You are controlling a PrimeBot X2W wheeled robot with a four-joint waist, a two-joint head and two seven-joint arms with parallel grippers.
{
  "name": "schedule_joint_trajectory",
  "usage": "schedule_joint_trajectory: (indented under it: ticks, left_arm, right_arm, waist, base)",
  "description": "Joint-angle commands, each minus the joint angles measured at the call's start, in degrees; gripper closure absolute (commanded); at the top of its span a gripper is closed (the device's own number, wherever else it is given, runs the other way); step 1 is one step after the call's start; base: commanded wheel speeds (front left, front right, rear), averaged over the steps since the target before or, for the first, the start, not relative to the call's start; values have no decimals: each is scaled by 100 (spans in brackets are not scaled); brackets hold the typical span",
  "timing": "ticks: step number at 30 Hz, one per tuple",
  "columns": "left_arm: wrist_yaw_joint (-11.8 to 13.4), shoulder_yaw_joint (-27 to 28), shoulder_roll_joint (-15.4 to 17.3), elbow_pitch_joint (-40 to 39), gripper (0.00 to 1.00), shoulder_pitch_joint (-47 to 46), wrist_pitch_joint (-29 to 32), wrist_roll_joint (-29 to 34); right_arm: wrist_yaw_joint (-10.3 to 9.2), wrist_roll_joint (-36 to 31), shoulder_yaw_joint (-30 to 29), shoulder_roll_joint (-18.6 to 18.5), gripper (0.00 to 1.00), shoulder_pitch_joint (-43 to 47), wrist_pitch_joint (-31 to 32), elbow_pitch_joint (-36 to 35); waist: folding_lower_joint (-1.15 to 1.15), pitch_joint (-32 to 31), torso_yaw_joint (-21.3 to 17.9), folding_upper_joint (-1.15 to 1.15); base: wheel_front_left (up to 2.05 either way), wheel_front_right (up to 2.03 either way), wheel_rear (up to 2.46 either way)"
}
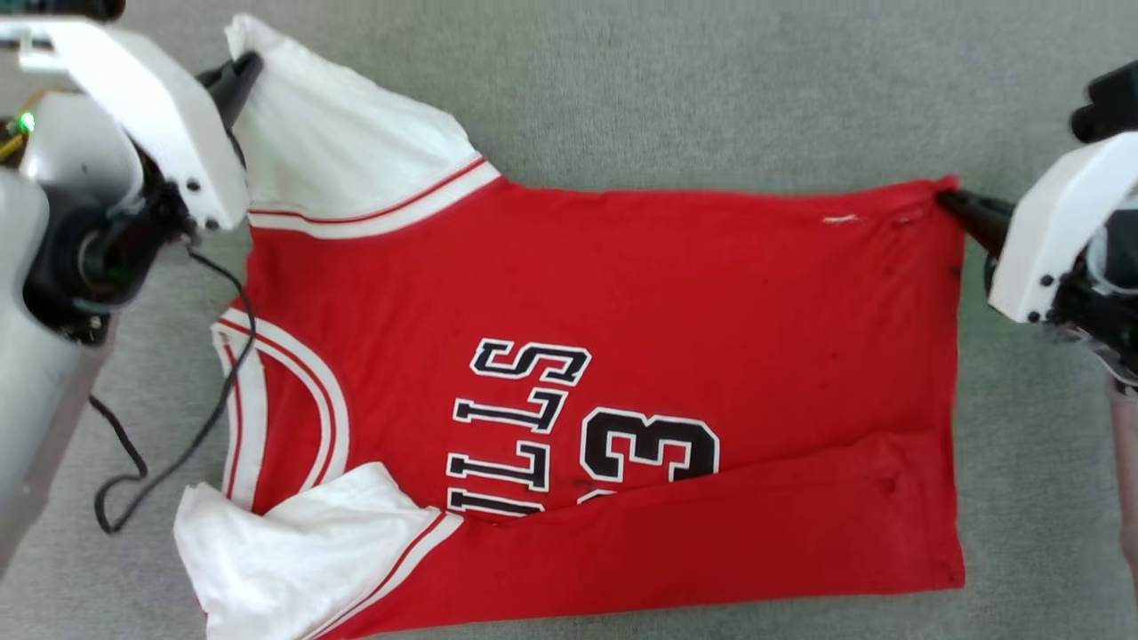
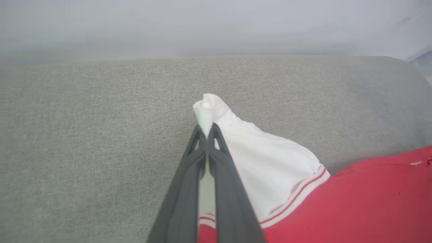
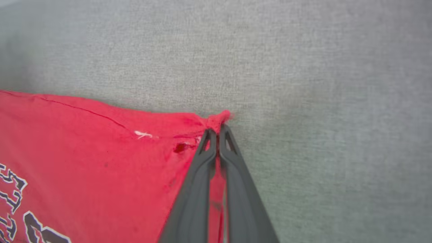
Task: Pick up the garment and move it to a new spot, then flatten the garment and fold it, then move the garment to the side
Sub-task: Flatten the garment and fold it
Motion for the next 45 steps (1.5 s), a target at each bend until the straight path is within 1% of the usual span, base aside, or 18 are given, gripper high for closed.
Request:
schedule_joint_trajectory:
  ticks: [1,7,11,15,21,23,25,26,27,29,31,34,37,38,40,42,44,45]
  left_arm:
    - [13,84,20,-40,100,227,-138,-78]
    - [119,396,194,-329,100,1337,-717,-413]
    - [308,561,300,-689,100,2327,-1095,-641]
    - [535,681,319,-987,100,3328,-1419,-870]
    - [746,608,11,-937,100,4600,-1727,-1238]
    - [782,568,-137,-844,100,4857,-1808,-1334]
    - [756,532,-335,-746,100,5044,-1843,-1461]
    - [712,507,-402,-695,98,5120,-1839,-1509]
    - [689,500,-450,-641,0,5135,-1871,-1529]
    - [620,442,-568,-542,0,5153,-1868,-1558]
    - [631,454,-556,-409,0,5094,-2024,-1413]
    - [639,560,-542,-388,0,4923,-2465,-1139]
    - [678,620,-581,-479,0,4816,-2952,-827]
    - [752,688,-626,-503,0,4775,-3140,-750]
    - [813,700,-686,-633,0,4714,-3401,-582]
    - [897,686,-660,-775,0,4626,-3661,-333]
    - [951,663,-697,-920,0,4518,-3899,-69]
    - [935,670,-747,-997,0,4469,-3999,36]
  right_arm:
    - [0,-4,-51,-27,100,160,-157,-86]
    - [-1,73,-262,-7,100,776,-592,-307]
    - [0,145,-358,8,100,1348,-789,-436]
    - [-1,255,-379,84,100,1905,-1008,-546]
    - [-1,548,-298,229,100,2763,-1273,-462]
    - [-1,573,-279,250,100,3016,-1370,-358]
    - [-1,633,-211,294,100,3212,-1461,-256]
    - [0,650,-178,305,64,3299,-1508,-202]
    - [0,645,-138,299,0,3361,-1568,-162]
    - [0,709,-90,336,0,3470,-1675,-80]
    - [-2,719,-57,299,0,3538,-1782,-64]
    - [-1,728,-55,213,0,3562,-1947,-205]
    - [-1,757,-110,115,0,3531,-2008,-501]
    - [-1,740,-166,77,0,3525,-1975,-611]
    - [-1,721,-325,57,0,3503,-1850,-808]
    - [-1,645,-516,35,0,3464,-1652,-977]
    - [-1,506,-733,-5,0,3428,-1390,-1071]
    - [-1,438,-814,-22,0,3398,-1238,-1112]
  waist:
    - [0,-291,52,0]
    - [0,-900,150,0]
    - [0,-1255,239,0]
    - [0,-1491,295,0]
    - [0,-1706,312,0]
    - [0,-1721,303,0]
    - [0,-1735,288,0]
    - [0,-1735,279,0]
    - [0,-1735,269,0]
    - [0,-1737,247,0]
    - [0,-1748,211,0]
    - [0,-1778,147,0]
    - [0,-1845,91,0]
    - [0,-1884,78,0]
    - [0,-1951,59,0]
    - [0,-1980,60,0]
    - [0,-2017,107,0]
    - [0,-2024,132,0]
  base:
    - [0,0,0]
    - [0,0,0]
    - [0,0,0]
    - [0,0,0]
    - [0,0,0]
    - [0,0,0]
    - [0,0,0]
    - [0,0,0]
    - [0,0,0]
    - [0,0,0]
    - [0,0,0]
    - [0,0,0]
    - [0,0,0]
    - [0,0,0]
    - [0,0,0]
    - [0,0,0]
    - [0,0,0]
    - [0,0,0]
